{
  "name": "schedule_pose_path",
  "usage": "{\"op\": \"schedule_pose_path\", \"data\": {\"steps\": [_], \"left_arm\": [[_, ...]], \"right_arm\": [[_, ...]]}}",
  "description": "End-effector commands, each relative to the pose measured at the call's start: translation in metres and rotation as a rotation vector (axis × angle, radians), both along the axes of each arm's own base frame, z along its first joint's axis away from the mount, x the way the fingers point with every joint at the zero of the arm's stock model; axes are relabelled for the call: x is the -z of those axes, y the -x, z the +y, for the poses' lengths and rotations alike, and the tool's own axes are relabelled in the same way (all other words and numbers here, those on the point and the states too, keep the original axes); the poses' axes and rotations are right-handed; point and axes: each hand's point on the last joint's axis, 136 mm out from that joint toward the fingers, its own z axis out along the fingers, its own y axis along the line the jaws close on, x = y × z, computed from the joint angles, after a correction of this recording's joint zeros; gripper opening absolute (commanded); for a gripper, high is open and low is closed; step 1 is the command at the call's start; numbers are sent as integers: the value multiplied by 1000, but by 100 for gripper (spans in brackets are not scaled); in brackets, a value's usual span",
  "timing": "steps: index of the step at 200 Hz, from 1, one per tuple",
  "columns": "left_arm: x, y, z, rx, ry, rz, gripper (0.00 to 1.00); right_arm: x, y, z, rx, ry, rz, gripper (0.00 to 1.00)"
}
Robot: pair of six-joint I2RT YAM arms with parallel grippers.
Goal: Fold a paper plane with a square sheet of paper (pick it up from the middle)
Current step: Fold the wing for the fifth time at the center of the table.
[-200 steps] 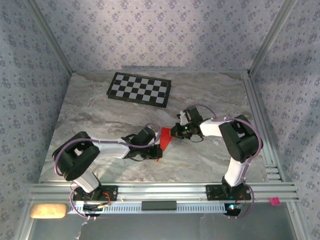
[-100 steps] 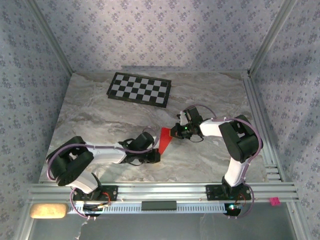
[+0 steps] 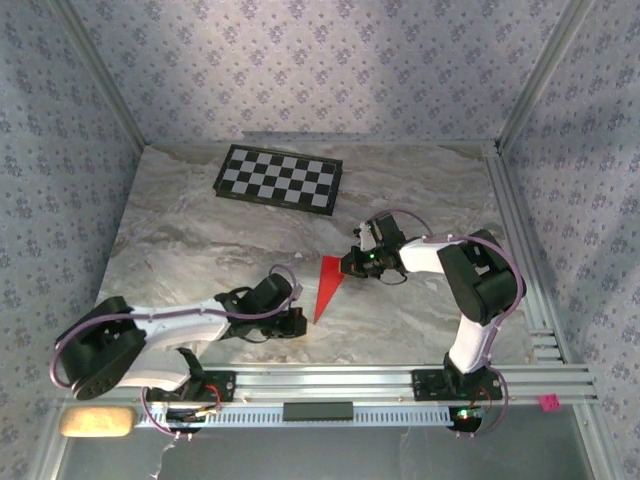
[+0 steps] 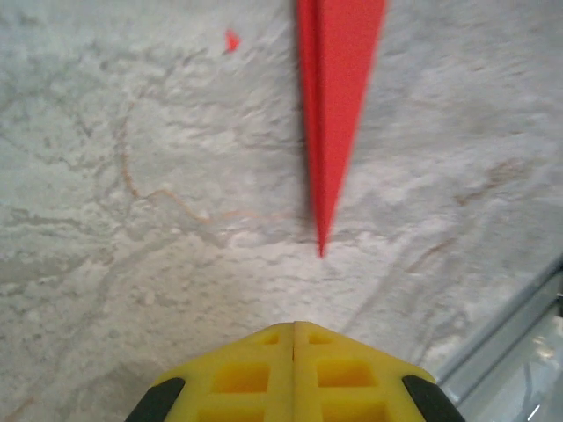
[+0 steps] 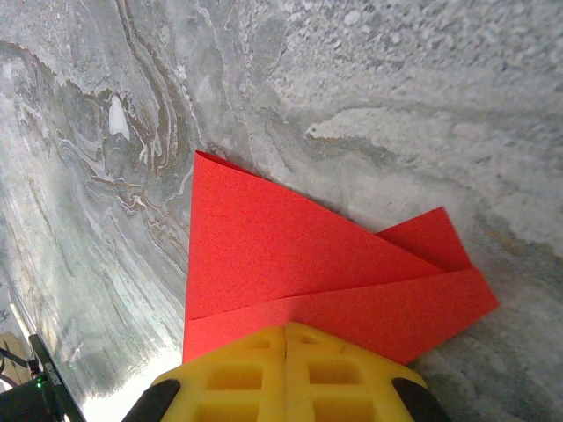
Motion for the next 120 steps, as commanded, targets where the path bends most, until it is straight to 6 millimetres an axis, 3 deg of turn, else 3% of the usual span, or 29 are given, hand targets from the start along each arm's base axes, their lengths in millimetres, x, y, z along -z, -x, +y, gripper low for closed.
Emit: {"op": "schedule_pose_path", "data": {"steps": [1,55,94,120], "left_arm": [[-26,-20,-6,-8,57,-42,8],[-45,-77,-48,13,119,-59,8],[-19,-99,-71,17,90,-39,8],[5,-103,-67,6,9,-9,6]], "right_arm": [[48,18,-35,64,186,107,0],[45,18,-33,60,184,102,0],[44,17,-32,61,175,103,0],[41,16,-29,53,162,97,1]]}}
